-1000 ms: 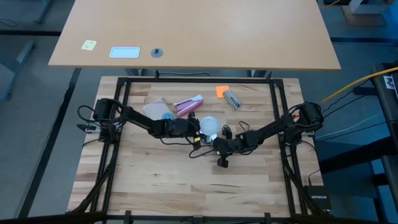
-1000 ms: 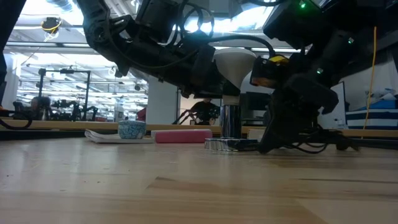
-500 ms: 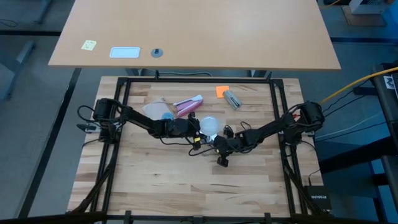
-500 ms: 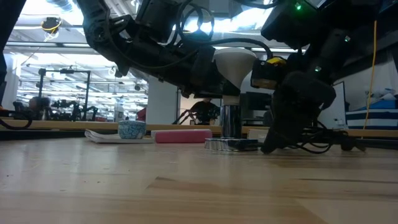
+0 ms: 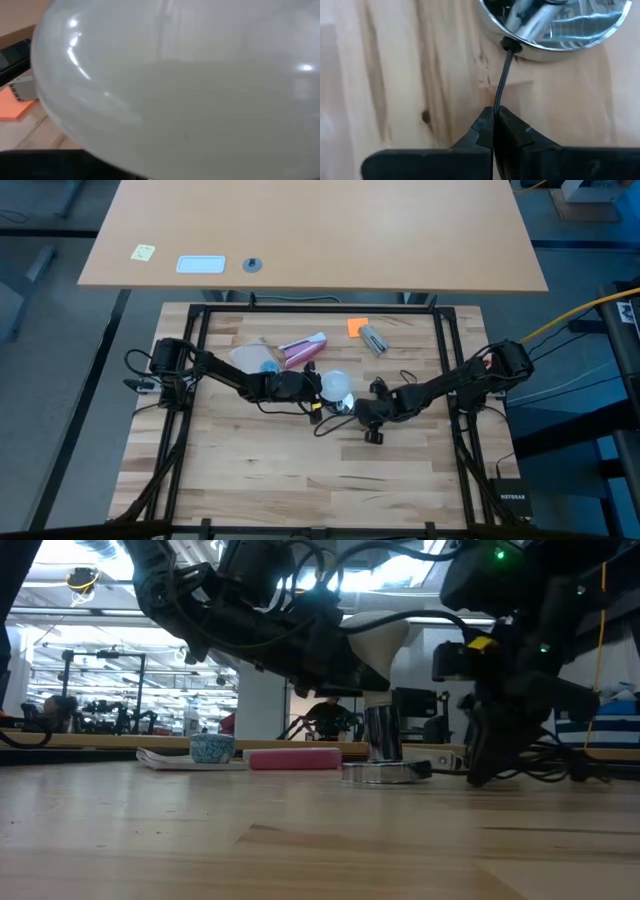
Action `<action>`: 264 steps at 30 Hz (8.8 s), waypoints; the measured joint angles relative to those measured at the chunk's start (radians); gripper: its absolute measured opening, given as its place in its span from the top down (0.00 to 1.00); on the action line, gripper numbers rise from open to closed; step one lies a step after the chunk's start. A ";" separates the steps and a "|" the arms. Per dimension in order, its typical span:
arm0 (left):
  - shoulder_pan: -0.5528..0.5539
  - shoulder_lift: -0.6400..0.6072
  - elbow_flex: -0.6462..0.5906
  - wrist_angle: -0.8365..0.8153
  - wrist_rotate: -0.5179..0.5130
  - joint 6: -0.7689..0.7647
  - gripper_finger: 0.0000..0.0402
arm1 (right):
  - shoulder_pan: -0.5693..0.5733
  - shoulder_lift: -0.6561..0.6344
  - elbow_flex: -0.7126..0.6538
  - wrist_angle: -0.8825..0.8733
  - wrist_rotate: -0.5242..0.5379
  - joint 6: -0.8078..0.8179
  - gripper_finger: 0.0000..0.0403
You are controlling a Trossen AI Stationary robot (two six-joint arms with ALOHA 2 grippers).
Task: Screw lightbulb
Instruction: Insert the white lightbulb into the silver desk lamp
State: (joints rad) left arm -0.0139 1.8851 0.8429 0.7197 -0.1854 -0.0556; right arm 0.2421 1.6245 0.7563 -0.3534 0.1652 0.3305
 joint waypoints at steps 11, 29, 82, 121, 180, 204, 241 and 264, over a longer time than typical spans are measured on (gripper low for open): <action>0.001 0.000 -0.001 -0.005 0.049 0.008 0.63 | -0.037 0.000 -0.002 -0.027 0.115 -0.110 0.96; 0.002 -0.002 0.000 -0.031 0.071 0.013 0.63 | -0.173 0.002 -0.004 0.133 0.267 -0.575 0.91; 0.019 0.001 -0.001 -0.022 0.078 -0.022 0.63 | -0.009 -0.400 0.211 -0.825 0.218 -0.142 0.71; 0.020 0.000 -0.001 -0.023 0.070 -0.023 0.63 | 0.222 -0.074 -0.341 0.907 0.462 0.336 0.72; 0.020 0.000 -0.001 -0.021 0.071 -0.027 0.63 | 0.130 -0.051 -0.426 0.967 0.220 0.371 0.99; 0.020 0.000 -0.001 -0.021 0.071 -0.043 0.63 | 0.130 0.079 -0.316 0.941 0.359 0.475 0.99; 0.021 0.000 -0.001 -0.021 0.071 -0.042 0.63 | 0.130 0.132 -0.160 0.786 0.381 0.459 0.99; 0.023 0.000 -0.001 -0.023 0.054 -0.040 0.63 | 0.046 0.132 -0.160 0.662 0.462 0.522 0.99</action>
State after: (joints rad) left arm 0.0090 1.8847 0.8417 0.6969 -0.1314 -0.0953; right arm 0.2882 1.7569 0.5961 0.3085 0.6273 0.8520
